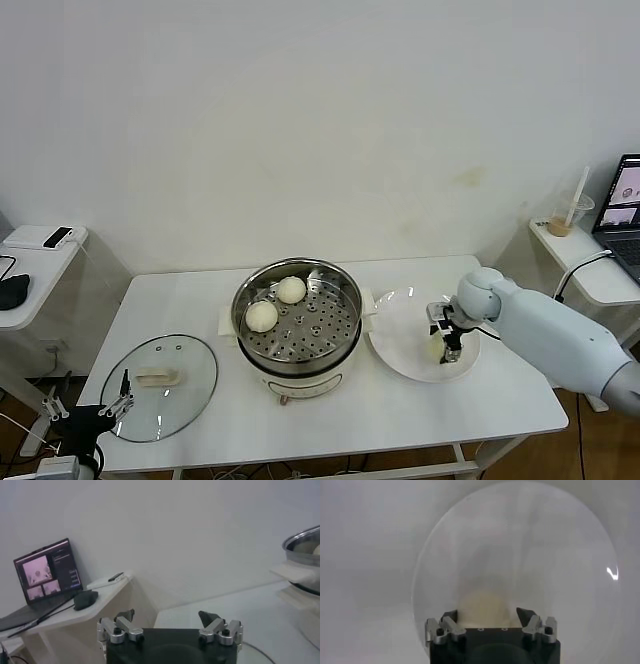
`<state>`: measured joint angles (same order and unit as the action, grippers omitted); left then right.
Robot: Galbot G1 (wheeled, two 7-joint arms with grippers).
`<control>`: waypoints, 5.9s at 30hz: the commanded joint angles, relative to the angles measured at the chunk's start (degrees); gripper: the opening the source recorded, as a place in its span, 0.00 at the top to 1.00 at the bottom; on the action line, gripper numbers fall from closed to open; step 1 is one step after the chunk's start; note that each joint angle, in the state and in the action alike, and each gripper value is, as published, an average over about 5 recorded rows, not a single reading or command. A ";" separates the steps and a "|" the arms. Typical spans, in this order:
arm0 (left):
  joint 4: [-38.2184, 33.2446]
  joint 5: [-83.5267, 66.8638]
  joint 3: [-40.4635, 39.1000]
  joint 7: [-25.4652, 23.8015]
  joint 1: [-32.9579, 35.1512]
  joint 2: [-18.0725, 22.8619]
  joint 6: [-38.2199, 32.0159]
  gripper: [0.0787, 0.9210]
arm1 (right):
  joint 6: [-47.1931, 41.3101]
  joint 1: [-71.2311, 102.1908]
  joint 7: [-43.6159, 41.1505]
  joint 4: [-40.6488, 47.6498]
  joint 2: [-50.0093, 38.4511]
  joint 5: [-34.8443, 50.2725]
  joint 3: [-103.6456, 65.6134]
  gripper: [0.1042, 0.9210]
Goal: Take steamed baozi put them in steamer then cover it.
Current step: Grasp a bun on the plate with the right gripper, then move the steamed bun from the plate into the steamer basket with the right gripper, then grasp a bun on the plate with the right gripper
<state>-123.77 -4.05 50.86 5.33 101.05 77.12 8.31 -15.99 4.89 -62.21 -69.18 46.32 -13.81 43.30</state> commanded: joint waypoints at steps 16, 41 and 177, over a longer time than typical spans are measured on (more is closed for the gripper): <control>-1.61 -0.14 0.03 0.06 0.43 0.02 0.00 0.12 | -2.26 -10.32 -2.93 -10.12 -4.83 7.48 3.28 0.39; -3.10 -1.61 1.81 0.10 1.21 -0.10 -0.07 0.12 | -4.72 -40.00 -3.73 -12.11 9.81 22.13 16.82 0.42; -1.66 -1.48 3.11 0.05 1.55 -0.82 0.14 0.12 | 6.10 1.17 1.35 12.59 4.28 -8.61 -9.60 0.12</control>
<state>-125.51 -5.55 53.80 5.40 102.54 76.31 8.48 -10.37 4.34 -61.71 -63.86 46.06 -19.16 36.01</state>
